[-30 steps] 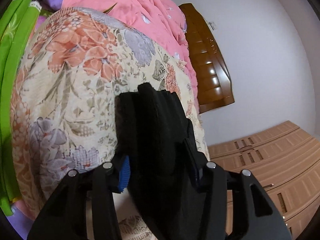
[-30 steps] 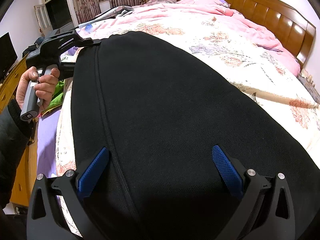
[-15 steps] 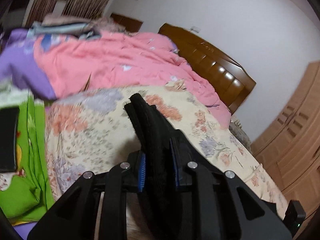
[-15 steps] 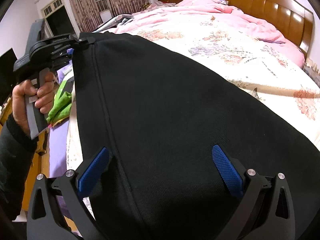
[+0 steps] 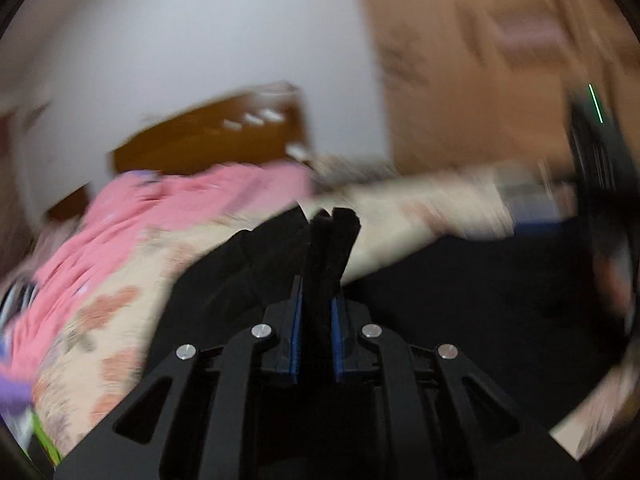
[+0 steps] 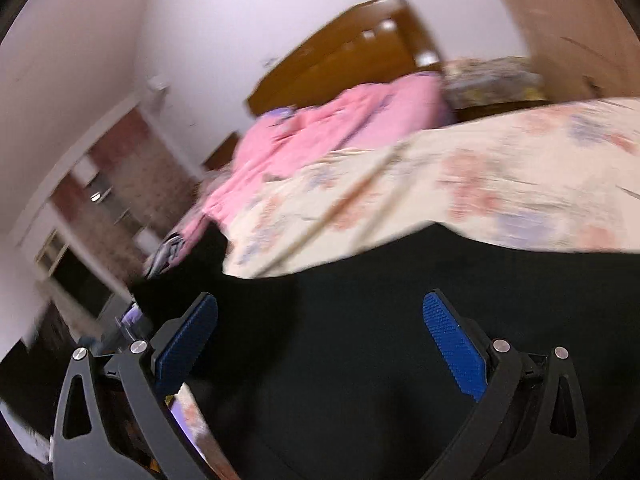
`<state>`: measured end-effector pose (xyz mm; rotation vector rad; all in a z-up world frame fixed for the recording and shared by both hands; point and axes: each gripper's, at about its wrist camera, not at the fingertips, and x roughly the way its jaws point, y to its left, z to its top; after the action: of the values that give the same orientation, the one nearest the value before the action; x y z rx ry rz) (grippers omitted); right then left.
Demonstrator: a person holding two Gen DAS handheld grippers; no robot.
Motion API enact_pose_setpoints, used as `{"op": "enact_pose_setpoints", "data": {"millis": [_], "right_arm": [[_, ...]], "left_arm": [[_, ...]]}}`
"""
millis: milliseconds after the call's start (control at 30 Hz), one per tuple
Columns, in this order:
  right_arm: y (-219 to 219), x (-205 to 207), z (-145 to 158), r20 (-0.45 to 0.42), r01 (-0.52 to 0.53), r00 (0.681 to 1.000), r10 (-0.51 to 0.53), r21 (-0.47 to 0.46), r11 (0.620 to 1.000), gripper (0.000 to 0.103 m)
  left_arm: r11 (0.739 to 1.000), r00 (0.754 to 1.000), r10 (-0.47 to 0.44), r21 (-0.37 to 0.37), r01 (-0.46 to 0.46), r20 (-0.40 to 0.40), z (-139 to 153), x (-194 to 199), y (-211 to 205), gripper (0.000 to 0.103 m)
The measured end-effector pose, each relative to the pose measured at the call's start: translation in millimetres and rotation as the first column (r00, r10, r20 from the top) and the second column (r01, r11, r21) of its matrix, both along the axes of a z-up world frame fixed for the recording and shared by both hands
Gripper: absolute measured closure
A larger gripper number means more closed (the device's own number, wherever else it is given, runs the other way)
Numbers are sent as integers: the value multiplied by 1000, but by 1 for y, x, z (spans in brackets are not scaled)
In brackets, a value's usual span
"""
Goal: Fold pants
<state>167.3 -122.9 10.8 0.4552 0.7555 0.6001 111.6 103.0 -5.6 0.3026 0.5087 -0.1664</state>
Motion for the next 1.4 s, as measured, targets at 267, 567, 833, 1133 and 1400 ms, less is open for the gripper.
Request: {"op": "enact_pose_setpoints", "data": {"millis": [267,567,833,1133,1400], "right_arm": [[5,-16,-29,-102,-99,990,101,25,995,4],[100,-5,-40,-249,-355,897,366,89,930,4],[160,13,-52,-354,-356,858,372,112,928,4],[169,15,-51,-340,-259,897,283,114,959,11],[161,8,-51,-279,-216,932,230,82,973,11]], "left_arm": [[981,987,-156,122,151,41,-13,-47,-28,21],[933,943,331,-159,-322,36,11,-68,142,6],[922,939,335,-176,-344,-81,-38,-72,170,6],[932,948,290,-188,-311,-131,-64,-35,177,6],[940,945,284,-148,-308,-160,-65,-15,171,5]]}}
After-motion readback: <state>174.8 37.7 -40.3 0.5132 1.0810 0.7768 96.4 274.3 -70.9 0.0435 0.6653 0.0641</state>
